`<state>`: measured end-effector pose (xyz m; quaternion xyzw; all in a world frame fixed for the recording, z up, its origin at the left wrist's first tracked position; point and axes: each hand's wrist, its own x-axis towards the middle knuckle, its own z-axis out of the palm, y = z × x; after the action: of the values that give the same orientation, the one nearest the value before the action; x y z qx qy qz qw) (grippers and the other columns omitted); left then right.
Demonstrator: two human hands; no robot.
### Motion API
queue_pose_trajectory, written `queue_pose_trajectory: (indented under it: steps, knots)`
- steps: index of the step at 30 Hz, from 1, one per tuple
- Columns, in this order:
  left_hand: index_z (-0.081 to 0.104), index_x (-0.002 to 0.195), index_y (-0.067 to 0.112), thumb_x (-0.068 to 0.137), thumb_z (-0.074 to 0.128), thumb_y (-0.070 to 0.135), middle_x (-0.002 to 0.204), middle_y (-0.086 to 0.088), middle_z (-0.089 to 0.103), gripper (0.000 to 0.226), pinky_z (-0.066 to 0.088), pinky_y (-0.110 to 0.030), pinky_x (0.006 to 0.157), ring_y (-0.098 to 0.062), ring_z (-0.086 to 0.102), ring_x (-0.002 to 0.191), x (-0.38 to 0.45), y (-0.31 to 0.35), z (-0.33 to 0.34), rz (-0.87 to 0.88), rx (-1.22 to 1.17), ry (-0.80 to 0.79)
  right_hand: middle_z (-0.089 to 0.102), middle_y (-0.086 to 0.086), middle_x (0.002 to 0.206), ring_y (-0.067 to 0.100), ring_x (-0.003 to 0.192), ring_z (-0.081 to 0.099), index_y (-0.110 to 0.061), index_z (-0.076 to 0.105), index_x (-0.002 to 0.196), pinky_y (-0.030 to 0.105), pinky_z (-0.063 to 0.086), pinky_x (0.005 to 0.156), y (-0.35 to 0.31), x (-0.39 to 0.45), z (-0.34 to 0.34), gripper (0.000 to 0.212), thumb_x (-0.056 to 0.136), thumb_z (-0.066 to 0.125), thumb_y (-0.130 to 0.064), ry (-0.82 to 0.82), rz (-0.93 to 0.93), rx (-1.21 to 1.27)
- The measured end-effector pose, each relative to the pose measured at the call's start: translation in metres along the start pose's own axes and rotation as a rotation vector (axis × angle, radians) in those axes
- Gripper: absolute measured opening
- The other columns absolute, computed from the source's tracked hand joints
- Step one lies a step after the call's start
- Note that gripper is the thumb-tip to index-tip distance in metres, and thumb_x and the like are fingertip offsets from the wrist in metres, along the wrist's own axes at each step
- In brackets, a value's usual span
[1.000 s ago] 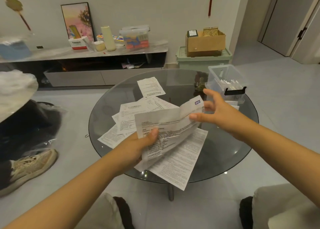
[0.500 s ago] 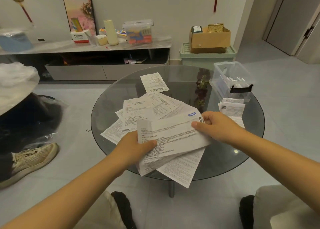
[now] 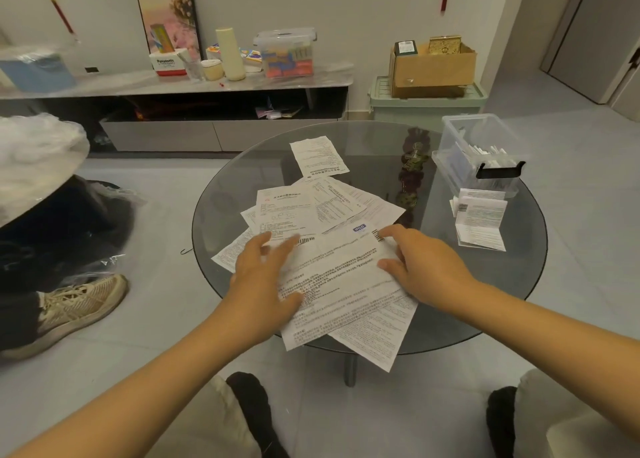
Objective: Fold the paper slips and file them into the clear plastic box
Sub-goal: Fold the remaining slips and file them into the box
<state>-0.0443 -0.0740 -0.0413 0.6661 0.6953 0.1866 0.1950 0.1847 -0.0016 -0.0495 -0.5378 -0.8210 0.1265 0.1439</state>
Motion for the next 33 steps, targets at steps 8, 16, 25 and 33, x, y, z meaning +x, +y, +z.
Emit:
queue_pose_trajectory:
  steps: [8, 16, 25, 33]
  knots:
    - [0.028, 0.139, 0.049, 0.069, 0.031, 0.023, 0.153, 0.023, 0.013, 0.075, -0.010, -0.034, 0.117, 0.004, 0.000, 0.141, -0.010, -0.004, -0.011, 0.369, 0.211, -0.420, 0.057, -0.001, 0.104, 0.021, 0.094, 0.052, -0.026, 0.047, 0.129, 0.030, 0.029, 0.077, 0.012, 0.008, 0.005, 0.033, 0.096, 0.046, -0.026, 0.124, -0.094, -0.253]
    - [0.022, 0.140, 0.052, 0.085, 0.052, 0.027, 0.156, 0.018, 0.004, 0.067, -0.005, -0.027, 0.114, 0.000, -0.005, 0.141, -0.005, -0.001, -0.010, 0.447, 0.291, -0.493, 0.058, -0.004, 0.095, 0.017, 0.094, 0.044, -0.027, 0.072, 0.096, 0.031, 0.031, 0.082, 0.006, -0.004, 0.000, 0.017, 0.086, 0.060, -0.032, 0.058, -0.326, -0.039]
    - [0.038, 0.129, 0.058, 0.088, 0.055, 0.049, 0.152, 0.023, 0.016, 0.045, 0.011, -0.030, 0.116, -0.001, 0.008, 0.138, -0.003, 0.001, -0.011, 0.436, 0.251, -0.480, 0.052, -0.016, 0.113, 0.003, 0.103, 0.042, -0.039, 0.060, 0.117, 0.019, 0.036, 0.087, -0.008, -0.037, -0.006, 0.041, 0.082, 0.053, -0.059, -0.259, -0.468, 0.034]
    - [0.066, 0.111, 0.040, 0.093, 0.050, 0.040, 0.124, 0.017, 0.059, 0.024, 0.041, -0.024, 0.098, 0.001, 0.049, 0.111, 0.000, 0.017, -0.014, 0.409, 0.052, -0.409, 0.062, -0.017, 0.106, 0.005, 0.097, 0.051, -0.034, 0.066, 0.104, 0.021, 0.040, 0.079, -0.011, -0.045, -0.005, 0.044, 0.079, 0.045, -0.062, -0.187, -0.399, 0.012]
